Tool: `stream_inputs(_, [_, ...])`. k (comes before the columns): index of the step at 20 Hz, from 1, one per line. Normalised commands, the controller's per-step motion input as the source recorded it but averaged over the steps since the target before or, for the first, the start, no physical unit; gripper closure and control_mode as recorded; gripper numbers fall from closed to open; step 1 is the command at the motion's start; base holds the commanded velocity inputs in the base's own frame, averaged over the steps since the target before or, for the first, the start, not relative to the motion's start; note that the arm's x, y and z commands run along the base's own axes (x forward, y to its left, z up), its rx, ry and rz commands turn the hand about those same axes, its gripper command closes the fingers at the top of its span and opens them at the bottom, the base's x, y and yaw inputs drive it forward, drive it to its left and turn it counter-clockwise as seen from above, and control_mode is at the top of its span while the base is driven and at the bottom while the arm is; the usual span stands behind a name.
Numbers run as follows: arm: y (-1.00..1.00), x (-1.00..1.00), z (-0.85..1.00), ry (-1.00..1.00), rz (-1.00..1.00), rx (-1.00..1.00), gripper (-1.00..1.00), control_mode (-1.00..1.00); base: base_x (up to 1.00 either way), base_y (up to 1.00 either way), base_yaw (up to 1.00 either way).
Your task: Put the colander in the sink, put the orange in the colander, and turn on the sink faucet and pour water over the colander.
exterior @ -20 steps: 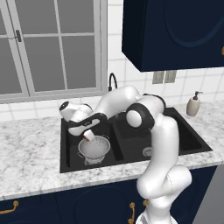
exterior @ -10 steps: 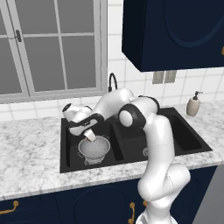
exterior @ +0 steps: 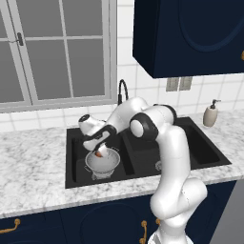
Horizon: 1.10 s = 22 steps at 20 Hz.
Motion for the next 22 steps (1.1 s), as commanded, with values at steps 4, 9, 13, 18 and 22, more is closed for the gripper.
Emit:
stream_inputs(4, [-0.02, 0.05, -0.27, 0.00, 0.03, 0.00, 1.00, -1.00, 0.00, 0.00, 0.00])
stream_inputs(9, [-0.10, 0.08, -0.25, 0.00, 0.00, 0.00, 1.00, -1.00, 0.00, 0.00, 0.00])
stream_inputs(13, [-0.03, 0.17, -0.22, 0.00, 0.00, 0.01, 1.00, -1.00, 0.00, 0.00, 0.00])
stream_inputs(18, [0.00, 0.20, -0.25, 0.00, 0.00, 0.02, 1.00, -1.00, 0.00, 0.00, 0.00])
stream_inputs(22, [0.00, 0.16, -0.26, 0.00, 0.00, 0.03, 1.00, -1.00, 0.00, 0.00, 0.00])
